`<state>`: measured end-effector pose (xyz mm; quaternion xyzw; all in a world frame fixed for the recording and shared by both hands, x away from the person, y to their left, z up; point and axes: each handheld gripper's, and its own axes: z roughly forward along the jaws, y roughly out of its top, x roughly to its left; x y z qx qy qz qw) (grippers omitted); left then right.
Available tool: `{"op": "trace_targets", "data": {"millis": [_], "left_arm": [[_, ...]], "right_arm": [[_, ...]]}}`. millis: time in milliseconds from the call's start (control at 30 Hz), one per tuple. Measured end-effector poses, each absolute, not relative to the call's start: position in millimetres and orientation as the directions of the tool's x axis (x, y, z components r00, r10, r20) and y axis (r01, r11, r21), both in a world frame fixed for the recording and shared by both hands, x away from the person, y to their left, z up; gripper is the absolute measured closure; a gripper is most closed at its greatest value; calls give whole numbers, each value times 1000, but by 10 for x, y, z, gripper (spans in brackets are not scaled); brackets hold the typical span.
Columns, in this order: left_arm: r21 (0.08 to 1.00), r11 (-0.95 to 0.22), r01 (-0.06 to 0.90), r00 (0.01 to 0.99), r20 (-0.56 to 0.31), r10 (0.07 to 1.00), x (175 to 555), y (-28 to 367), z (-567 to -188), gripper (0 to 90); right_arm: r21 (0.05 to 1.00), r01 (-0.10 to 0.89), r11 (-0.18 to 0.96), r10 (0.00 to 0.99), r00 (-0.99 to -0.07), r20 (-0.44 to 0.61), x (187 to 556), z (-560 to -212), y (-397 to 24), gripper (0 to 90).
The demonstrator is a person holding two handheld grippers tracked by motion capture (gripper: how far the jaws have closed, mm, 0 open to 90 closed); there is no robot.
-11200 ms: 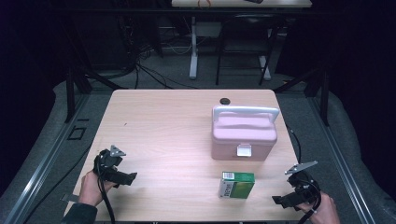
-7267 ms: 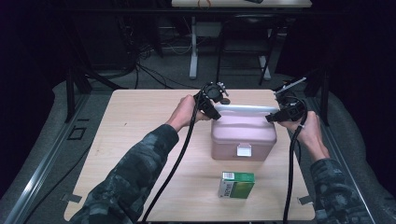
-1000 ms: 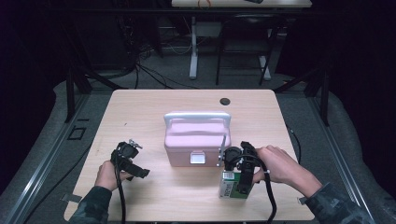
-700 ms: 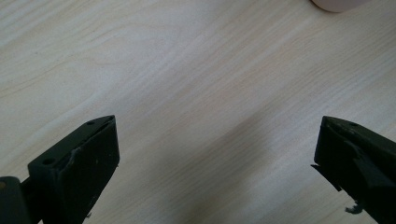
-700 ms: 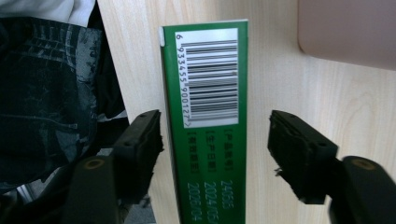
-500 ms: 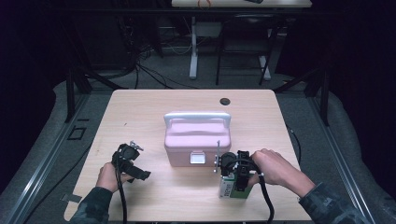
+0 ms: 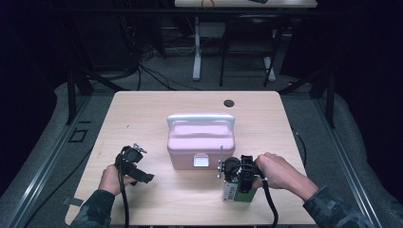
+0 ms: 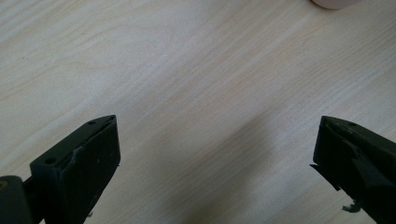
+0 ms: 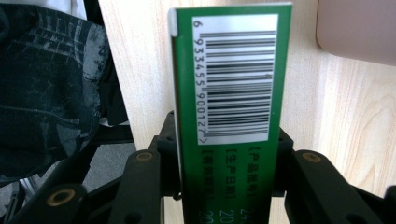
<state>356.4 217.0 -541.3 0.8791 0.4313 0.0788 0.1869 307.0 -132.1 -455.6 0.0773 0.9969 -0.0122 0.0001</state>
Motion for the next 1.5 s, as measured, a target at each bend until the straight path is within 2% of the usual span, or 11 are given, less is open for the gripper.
{"op": "trace_targets", "data": {"millis": [533,1500], "left_arm": [[404,-559,724,616,-15,788,3562,2167,-5406,13],[417,-562,714,623,-13,782,3565,2163,-5408,13]], "right_arm": [[-19,150,988,150,-988,-22,3008,-4466,-1365,629],[-27,281,959,280,-959,-45,3153,-4307,-1923,630]]}}
